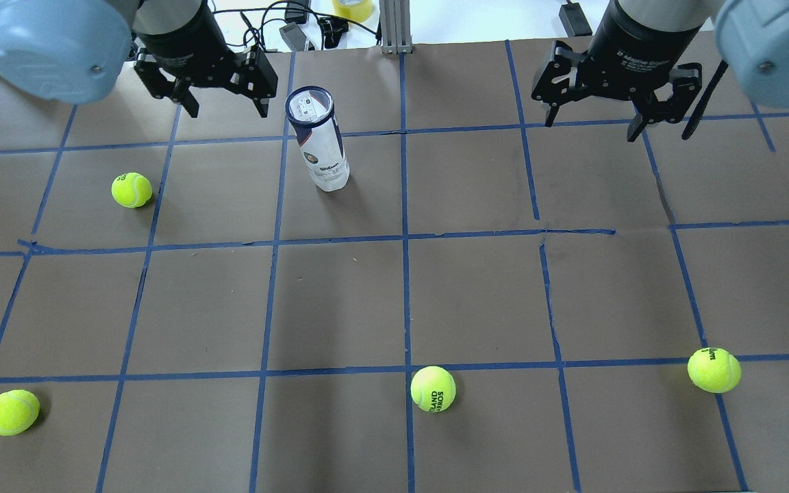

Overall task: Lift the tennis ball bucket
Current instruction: 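Open the left gripper and raise it away from the can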

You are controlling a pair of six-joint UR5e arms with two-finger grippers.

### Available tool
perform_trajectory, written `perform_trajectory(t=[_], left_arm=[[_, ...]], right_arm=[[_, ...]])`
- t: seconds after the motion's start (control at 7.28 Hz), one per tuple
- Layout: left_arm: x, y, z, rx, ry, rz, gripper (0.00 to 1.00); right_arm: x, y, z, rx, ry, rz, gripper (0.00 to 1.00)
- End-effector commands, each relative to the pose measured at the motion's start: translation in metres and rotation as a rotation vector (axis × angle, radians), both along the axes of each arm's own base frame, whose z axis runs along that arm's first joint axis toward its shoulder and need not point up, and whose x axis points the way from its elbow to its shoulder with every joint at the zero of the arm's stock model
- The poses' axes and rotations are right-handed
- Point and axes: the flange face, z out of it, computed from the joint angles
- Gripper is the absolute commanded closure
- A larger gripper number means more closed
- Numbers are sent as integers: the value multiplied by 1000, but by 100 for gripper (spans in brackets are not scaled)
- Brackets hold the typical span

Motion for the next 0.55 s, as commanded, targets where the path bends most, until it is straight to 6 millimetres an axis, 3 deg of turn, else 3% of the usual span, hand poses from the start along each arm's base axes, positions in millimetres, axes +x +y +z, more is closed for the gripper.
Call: perform_trajectory(t=[0.0, 0.41], left_arm=[[40, 35, 11, -8, -3, 30, 0], [46, 46, 7, 39, -11, 23, 0]], right_arm=[[-1, 6, 9, -10, -1, 114, 0], [-1, 17, 21, -30, 16, 224, 0]])
